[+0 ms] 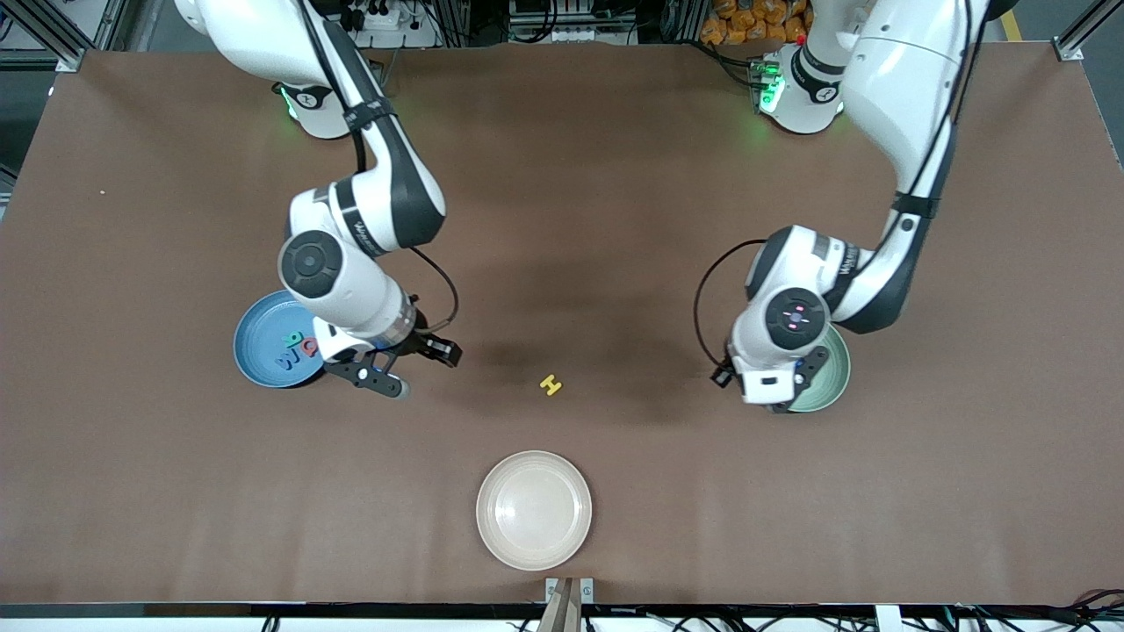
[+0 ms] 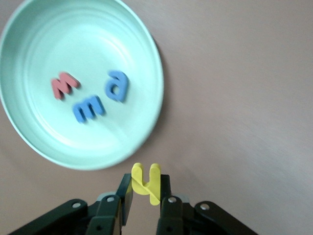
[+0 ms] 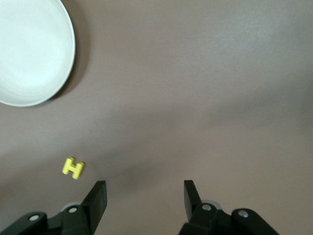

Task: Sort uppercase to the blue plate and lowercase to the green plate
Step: 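Place the yellow 'h' on the green plate while the right gripper returns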

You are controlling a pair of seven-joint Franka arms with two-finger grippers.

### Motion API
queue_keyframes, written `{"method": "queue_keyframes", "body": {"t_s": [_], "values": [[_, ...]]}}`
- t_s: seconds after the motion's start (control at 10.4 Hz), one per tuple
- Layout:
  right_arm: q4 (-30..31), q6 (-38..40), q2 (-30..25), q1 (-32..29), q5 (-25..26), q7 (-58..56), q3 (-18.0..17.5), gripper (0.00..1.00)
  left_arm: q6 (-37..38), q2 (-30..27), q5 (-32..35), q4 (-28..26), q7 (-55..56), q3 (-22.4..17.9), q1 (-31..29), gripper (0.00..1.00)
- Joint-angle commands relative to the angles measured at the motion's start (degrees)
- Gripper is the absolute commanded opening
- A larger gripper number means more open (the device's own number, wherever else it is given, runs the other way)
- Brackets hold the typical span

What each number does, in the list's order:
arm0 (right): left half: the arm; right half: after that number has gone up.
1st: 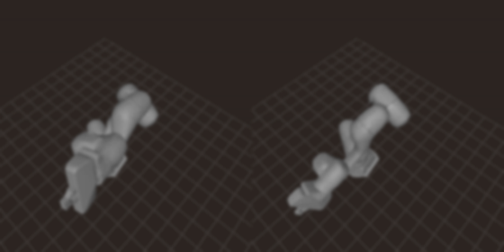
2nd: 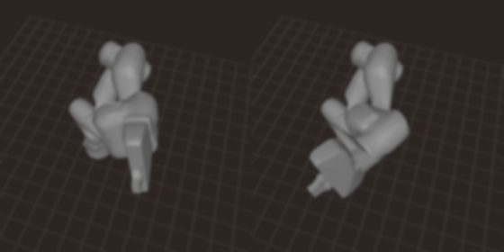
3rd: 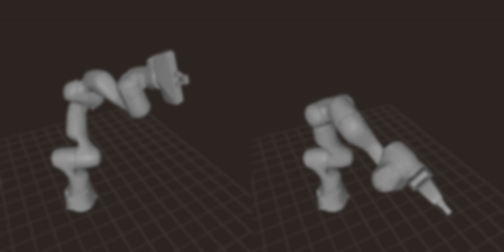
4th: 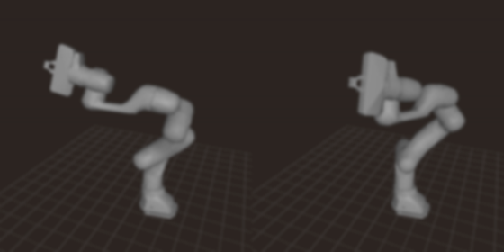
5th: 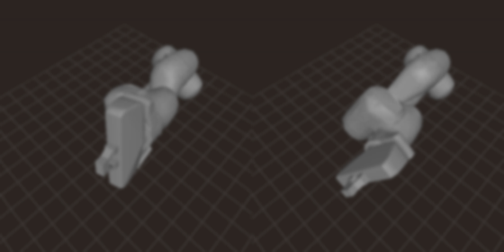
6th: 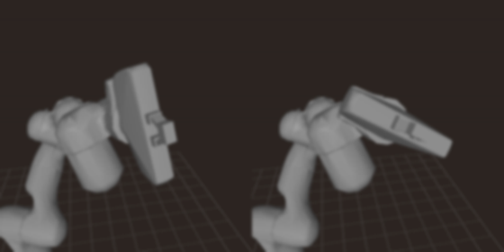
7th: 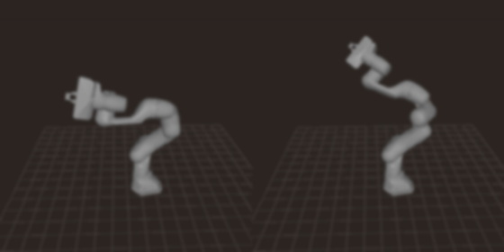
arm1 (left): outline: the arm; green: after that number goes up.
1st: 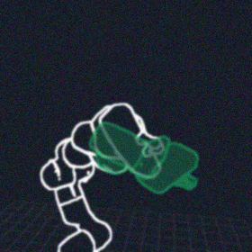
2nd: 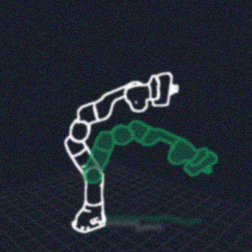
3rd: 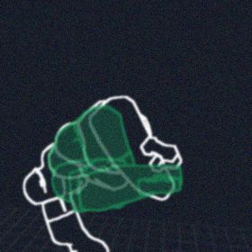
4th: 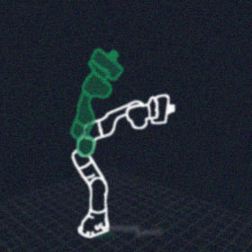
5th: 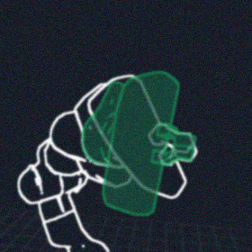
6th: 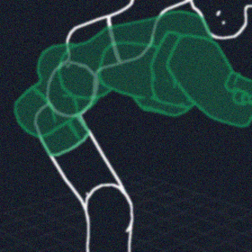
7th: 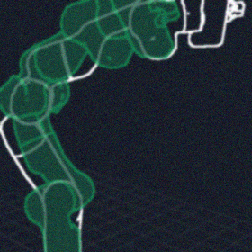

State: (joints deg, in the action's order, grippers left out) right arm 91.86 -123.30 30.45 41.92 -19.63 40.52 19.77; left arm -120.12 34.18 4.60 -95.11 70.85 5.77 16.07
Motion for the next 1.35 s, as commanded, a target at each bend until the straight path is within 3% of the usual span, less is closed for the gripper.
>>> {"method": "queue_keyframes", "body": {"t_s": [0.0, 0.29, 0.67, 0.77, 1.25], "values": [[-3.9, -0.2, 2.8, -0.6, -1.5, 8.6, -1.2, 0.72, -1.1, -3.1, 2.2, -5.3, -4.2, 0.6, -4.2, 0.00], [-4.5, -5.3, 5.3, -0.3, -3.3, 14.8, -4.2, 0.74, -1.2, -3.2, 2.5, -6.2, -8.8, 0.6, -7.8, 0.00], [-12.0, -9.4, 13.3, 2.4, -4.2, 25.2, -5.0, 0.74, -1.2, -2.4, 2.5, -6.3, -13.4, 0.4, -11.7, 0.00], [-13.9, -9.1, 15.0, 2.8, -4.0, 25.4, -5.0, 0.73, -1.2, -2.4, 2.6, -6.1, -13.9, 0.4, -12.5, 0.99], [-22.5, -5.1, 21.9, 4.0, -3.5, 26.2, -4.7, 0.70, -0.7, -2.6, 4.2, -2.4, -13.9, 0.1, -14.1, 1.00]]}}
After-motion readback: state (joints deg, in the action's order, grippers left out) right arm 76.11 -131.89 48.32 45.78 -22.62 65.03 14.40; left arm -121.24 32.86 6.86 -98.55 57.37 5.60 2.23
